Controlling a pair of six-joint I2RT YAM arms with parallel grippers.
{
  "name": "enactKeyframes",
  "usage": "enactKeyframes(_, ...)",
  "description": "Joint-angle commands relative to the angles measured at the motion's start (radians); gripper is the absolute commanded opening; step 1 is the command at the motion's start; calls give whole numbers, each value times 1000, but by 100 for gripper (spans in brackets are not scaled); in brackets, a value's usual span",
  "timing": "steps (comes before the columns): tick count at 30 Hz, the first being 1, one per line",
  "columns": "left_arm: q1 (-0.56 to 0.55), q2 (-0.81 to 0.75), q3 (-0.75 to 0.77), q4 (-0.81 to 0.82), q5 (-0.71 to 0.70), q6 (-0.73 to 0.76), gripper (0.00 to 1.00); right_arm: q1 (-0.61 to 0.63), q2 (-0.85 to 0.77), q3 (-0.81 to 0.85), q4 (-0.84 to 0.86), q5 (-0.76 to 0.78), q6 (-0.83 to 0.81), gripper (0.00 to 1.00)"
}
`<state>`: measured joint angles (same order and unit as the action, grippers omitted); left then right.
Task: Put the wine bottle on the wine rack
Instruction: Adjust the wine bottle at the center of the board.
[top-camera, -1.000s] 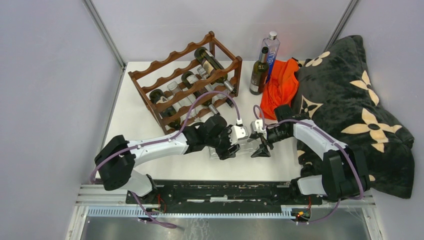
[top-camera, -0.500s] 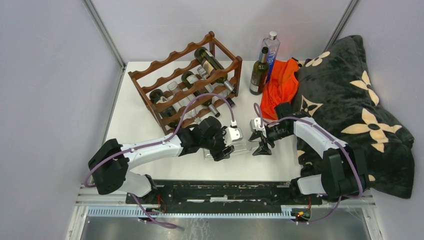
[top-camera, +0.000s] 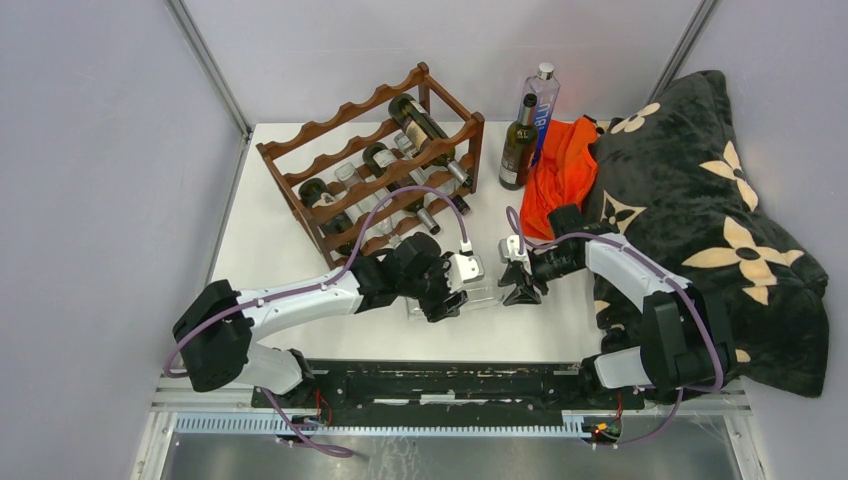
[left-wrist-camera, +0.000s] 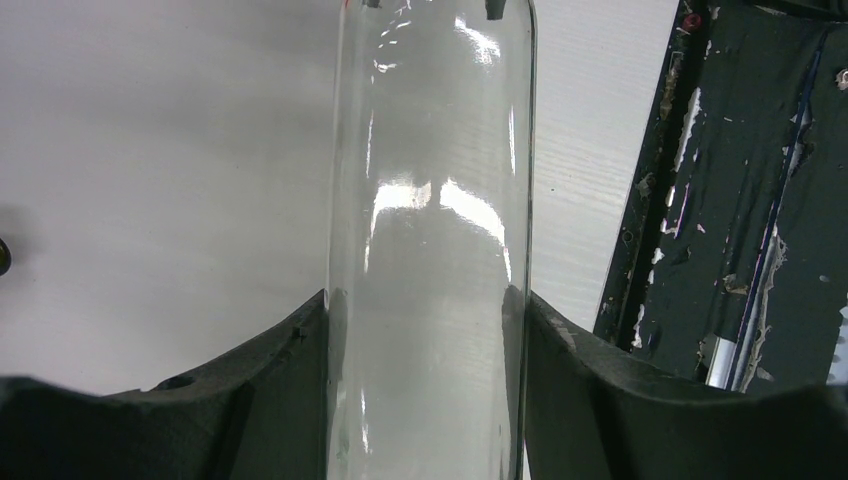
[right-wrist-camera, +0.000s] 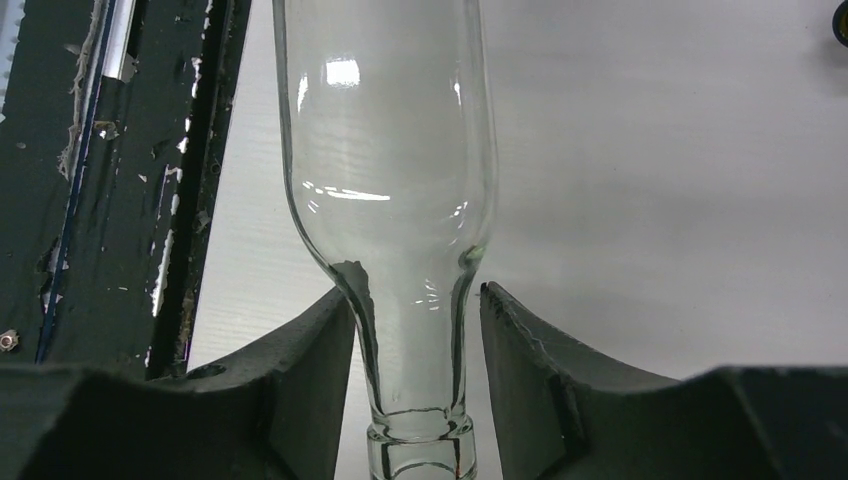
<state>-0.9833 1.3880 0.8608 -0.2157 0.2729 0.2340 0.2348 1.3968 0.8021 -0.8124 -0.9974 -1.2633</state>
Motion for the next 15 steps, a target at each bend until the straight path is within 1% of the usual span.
enactKeyframes(1, 3, -49, 21, 67, 38, 37, 2, 10, -1, -10, 1, -46, -33, 52)
enactKeyframes(3, 2, -52, 24, 66, 37, 37, 2, 12, 4, -6, -3, -46, -39, 44)
enactKeyframes(4, 3, -52, 24, 66, 37, 37, 2, 13, 6, -5, -11, -47, -45, 37)
enactKeyframes(5, 3, -52, 24, 66, 36, 37, 2, 15, 9, 1, -25, -51, -55, 26)
enactKeyframes(6, 3, -52, 24, 65, 32, 37, 2, 15, 12, 6, -39, -54, -67, 11)
enactKeyframes(7, 3, -52, 24, 64, 23, 36, 2, 15, 18, 18, -59, -57, -74, 1)
enactKeyframes(9, 3, -49, 26, 60, 7, 32, 4, 14, 30, 47, -112, -58, -94, 0)
enactKeyframes(10, 3, -47, 26, 59, -4, 27, 8, 14, 38, 66, -143, -59, -100, 0)
enactKeyframes(11, 3, -44, 26, 58, -21, 21, 14, 14, 47, 91, -169, -62, -101, 0)
enactKeyframes(14, 3, -36, 25, 58, -51, 9, 41, 12, 78, 153, -265, -85, -132, 0)
enactKeyframes(15, 3, -33, 23, 59, -64, 6, 48, 11, 83, 164, -282, -94, -131, 0)
